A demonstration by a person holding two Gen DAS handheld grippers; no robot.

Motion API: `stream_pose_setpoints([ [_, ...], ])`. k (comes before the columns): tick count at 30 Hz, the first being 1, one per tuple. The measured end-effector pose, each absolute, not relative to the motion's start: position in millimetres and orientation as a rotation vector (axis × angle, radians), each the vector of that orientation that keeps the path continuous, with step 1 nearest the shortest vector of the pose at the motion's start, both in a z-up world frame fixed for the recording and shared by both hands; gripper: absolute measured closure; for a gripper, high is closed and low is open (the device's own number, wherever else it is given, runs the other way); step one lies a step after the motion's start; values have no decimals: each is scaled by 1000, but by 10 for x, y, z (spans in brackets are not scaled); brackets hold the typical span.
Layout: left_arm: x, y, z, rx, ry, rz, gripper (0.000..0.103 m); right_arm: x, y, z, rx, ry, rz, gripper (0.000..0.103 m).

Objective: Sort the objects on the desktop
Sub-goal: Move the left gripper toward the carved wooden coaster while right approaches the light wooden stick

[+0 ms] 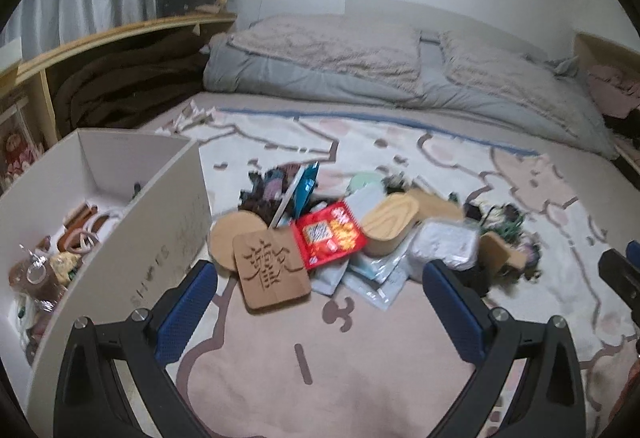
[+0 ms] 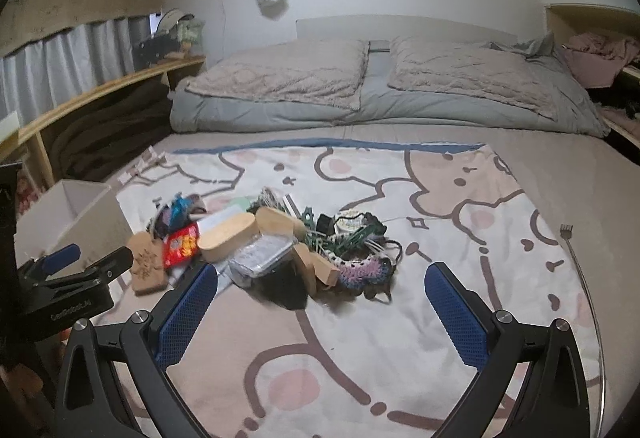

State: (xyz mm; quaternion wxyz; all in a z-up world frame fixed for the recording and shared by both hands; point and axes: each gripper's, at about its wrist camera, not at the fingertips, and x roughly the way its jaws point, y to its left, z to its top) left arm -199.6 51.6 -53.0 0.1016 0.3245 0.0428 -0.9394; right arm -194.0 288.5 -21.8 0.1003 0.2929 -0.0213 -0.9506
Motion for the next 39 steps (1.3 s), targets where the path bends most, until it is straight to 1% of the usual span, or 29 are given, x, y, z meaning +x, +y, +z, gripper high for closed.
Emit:
stream_pose_setpoints([
  [7,-2181,374,-798,1040,127,-2694,0,-2131,2888,-422,926,-25,-2805,0],
  [11,-2246,255,-922,1080,162,-2653,0,-2268,2925,-563,983,-37,-2805,0],
  [12,-2262,228,-956,1091,172,-2642,0,-2297,2934,-590,989,-43,-2810,6],
  [13,-2273,209,-982,1101,182,-2633,0,-2321,2940,-611,997,-46,-2811,13],
  [17,-2285,149,-1072,1115,217,-2606,0,-2441,2938,-702,1030,-40,-2796,27],
  [19,-2287,132,-1111,1117,222,-2591,0,-2484,2919,-745,1039,-26,-2783,40],
  [22,-2300,103,-1177,1130,245,-2573,0,-2544,2906,-809,1054,-44,-2745,51],
  [26,-2317,86,-1229,1134,262,-2555,0,-2622,2888,-884,1069,-83,-2694,54],
  [29,-2347,79,-1273,1158,264,-2538,0,-2700,2892,-946,1102,-145,-2642,61],
  [31,-2364,68,-1299,1171,277,-2531,0,-2740,2890,-987,1116,-169,-2625,71],
  [32,-2369,60,-1309,1176,283,-2528,0,-2756,2889,-1007,1122,-179,-2618,73],
  [34,-2385,35,-1335,1188,300,-2516,0,-2773,2895,-1036,1126,-200,-2605,82],
  [36,-2401,7,-1353,1198,316,-2503,0,-2770,2900,-1052,1120,-207,-2599,85],
  [39,-2433,-37,-1367,1208,327,-2479,0,-2742,2886,-1040,1103,-197,-2602,86],
])
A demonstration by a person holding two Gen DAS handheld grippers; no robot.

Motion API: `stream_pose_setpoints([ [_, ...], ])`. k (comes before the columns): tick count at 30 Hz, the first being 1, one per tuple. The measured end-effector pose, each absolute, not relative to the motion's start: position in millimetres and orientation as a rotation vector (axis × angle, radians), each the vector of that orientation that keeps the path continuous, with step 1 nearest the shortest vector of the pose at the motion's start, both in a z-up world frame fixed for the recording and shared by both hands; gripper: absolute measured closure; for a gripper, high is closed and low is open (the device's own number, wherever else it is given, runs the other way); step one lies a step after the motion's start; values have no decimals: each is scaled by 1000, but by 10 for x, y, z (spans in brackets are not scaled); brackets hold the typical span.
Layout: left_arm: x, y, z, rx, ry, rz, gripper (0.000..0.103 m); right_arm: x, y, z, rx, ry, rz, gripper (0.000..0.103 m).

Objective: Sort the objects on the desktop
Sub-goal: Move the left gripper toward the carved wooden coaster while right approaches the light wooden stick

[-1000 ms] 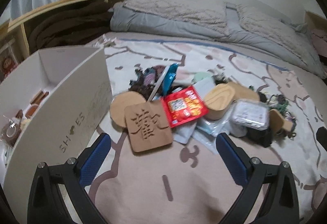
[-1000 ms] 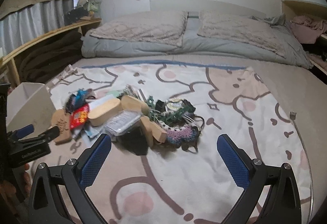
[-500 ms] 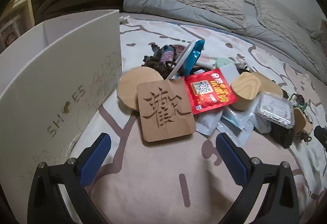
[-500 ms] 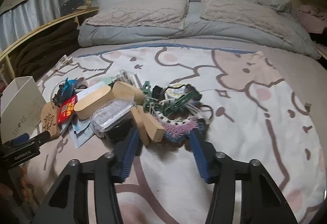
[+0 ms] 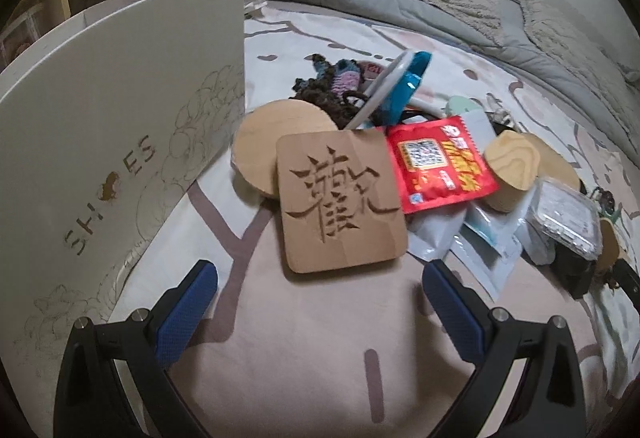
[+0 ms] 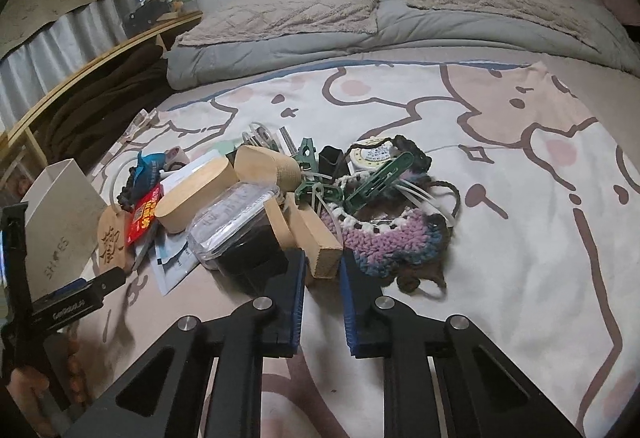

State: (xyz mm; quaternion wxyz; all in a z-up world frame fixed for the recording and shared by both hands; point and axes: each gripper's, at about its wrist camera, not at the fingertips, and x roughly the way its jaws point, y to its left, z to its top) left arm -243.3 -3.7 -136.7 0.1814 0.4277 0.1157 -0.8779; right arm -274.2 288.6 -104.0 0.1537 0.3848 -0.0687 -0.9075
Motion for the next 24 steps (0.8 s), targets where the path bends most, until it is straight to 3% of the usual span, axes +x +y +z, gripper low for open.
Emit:
stream_pose_setpoints([
  [14,-2579,-154,-1379,1217,485,-2472,0,-2382,2890,-978,1076,-206,-2589,91],
  [24,-2621,-163,-1421,1202,431,-2442,5,-2078,2950,-986,1102,-249,-2589,91],
])
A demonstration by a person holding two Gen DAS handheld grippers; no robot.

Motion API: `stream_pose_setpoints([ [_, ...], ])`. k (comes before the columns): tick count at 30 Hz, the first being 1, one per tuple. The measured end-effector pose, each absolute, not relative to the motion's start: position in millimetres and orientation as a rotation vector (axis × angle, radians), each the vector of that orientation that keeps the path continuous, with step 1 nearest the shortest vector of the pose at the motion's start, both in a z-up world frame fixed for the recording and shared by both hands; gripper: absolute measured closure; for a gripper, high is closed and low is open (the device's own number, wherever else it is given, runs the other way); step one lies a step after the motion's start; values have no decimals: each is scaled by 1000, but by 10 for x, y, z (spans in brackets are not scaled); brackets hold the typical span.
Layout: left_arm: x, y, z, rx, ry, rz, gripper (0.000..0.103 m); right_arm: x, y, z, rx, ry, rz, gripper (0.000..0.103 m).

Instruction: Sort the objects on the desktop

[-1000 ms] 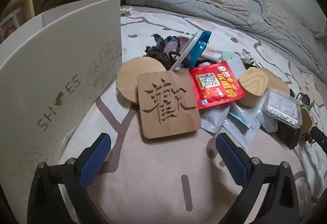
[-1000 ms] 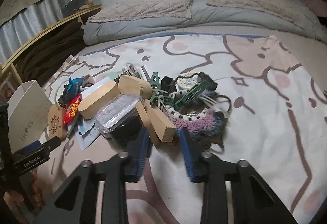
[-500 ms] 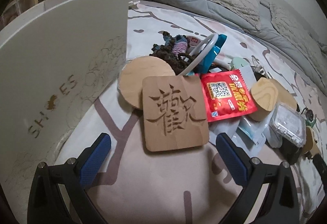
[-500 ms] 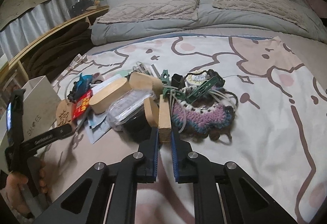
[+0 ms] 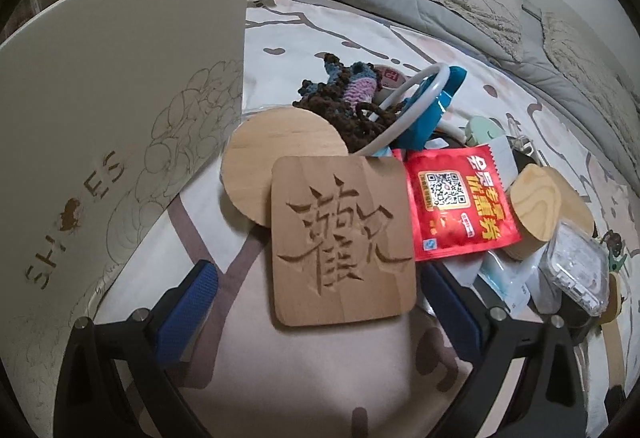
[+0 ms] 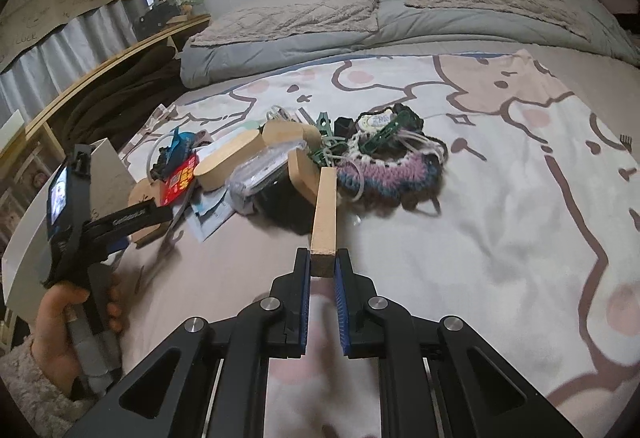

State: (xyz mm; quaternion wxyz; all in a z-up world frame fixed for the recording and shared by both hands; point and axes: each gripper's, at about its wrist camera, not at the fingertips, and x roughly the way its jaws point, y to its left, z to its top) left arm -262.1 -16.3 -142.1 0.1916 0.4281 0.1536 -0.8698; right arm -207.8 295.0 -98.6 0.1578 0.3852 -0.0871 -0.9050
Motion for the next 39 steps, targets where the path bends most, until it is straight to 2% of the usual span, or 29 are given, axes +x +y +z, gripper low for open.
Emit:
stream_pose_setpoints([
  [4,-2585,-172,-1421,1191,425,-2447,14,-1916,2944,-980,1105,-258,-2595,91],
  [8,-2568,-95,-1401,1197,381,-2468,29,-1747,2915,-1032,1125,-274,-2567,91],
  [12,-2492,-53,-1384,1223,357,-2495,38,-1634,2873,-1123,1157,-259,-2551,91],
  [20,-2304,-47,-1326,1266,388,-2550,39,-1535,2863,-1182,1172,-269,-2545,91],
  [33,-1912,252,-1250,1366,316,-2674,39,-1505,2836,-1191,1169,-279,-2498,91],
  [39,-1652,455,-1267,1400,196,-2761,39,-1490,2797,-1166,1157,-281,-2452,91],
])
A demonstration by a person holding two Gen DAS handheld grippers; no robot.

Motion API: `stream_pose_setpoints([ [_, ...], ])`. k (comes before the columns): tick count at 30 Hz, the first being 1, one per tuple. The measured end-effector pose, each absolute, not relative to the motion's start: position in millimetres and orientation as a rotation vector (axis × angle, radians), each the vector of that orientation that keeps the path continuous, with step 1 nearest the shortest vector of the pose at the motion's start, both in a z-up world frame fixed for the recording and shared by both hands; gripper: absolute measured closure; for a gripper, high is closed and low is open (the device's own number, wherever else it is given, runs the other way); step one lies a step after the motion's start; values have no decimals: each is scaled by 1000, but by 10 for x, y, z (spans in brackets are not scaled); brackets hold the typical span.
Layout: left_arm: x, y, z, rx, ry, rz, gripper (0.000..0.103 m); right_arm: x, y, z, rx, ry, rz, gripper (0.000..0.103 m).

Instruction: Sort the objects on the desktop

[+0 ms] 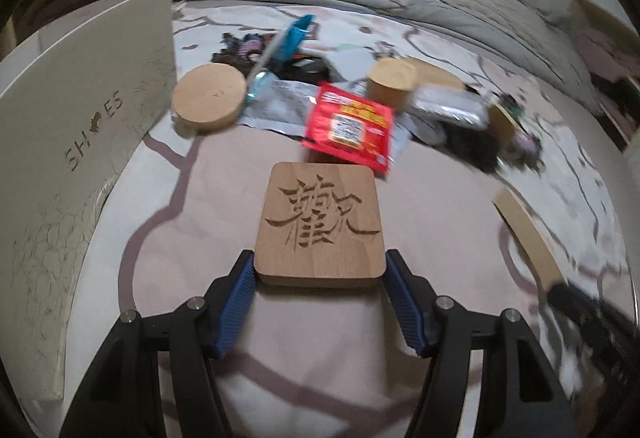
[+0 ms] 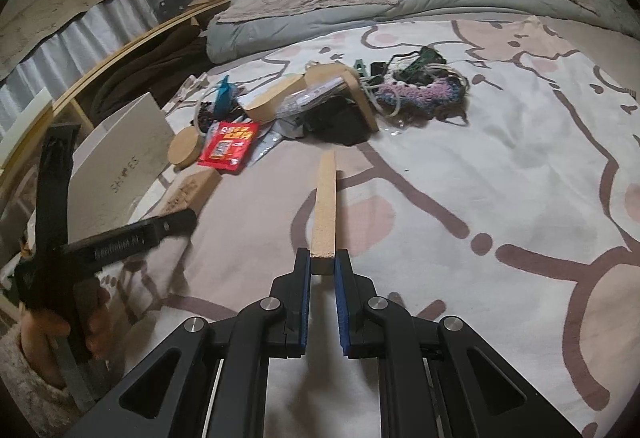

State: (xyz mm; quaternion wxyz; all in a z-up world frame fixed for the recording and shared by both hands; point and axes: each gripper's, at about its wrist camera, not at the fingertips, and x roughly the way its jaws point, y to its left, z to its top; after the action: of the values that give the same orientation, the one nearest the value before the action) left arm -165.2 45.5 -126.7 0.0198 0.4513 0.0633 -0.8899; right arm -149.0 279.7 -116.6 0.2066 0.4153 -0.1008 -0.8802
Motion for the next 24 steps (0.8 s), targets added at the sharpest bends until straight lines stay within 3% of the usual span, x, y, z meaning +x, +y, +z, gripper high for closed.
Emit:
stream_pose_setpoints([
  [7,-1534,661,-1313,1386,21,-2808,39,-1524,2803,-1190,1197,-267,-2507,90],
  [9,-1533,666,-1316,1381,7,-2805,39,-1518,2794,-1183,1203,-240,-2529,85],
  [11,-1527,661,-1327,1385,18,-2802,39,-1510,2764,-1177,1213,-194,-2558,68],
  [12,-1526,663,-1325,1387,24,-2801,39,-1504,2750,-1171,1209,-176,-2569,51],
  [13,-1523,660,-1329,1387,29,-2800,39,-1493,2739,-1159,1197,-161,-2580,42],
  [24,-1526,652,-1360,1398,51,-2795,36,-1574,2898,-1175,1271,-105,-2722,42],
])
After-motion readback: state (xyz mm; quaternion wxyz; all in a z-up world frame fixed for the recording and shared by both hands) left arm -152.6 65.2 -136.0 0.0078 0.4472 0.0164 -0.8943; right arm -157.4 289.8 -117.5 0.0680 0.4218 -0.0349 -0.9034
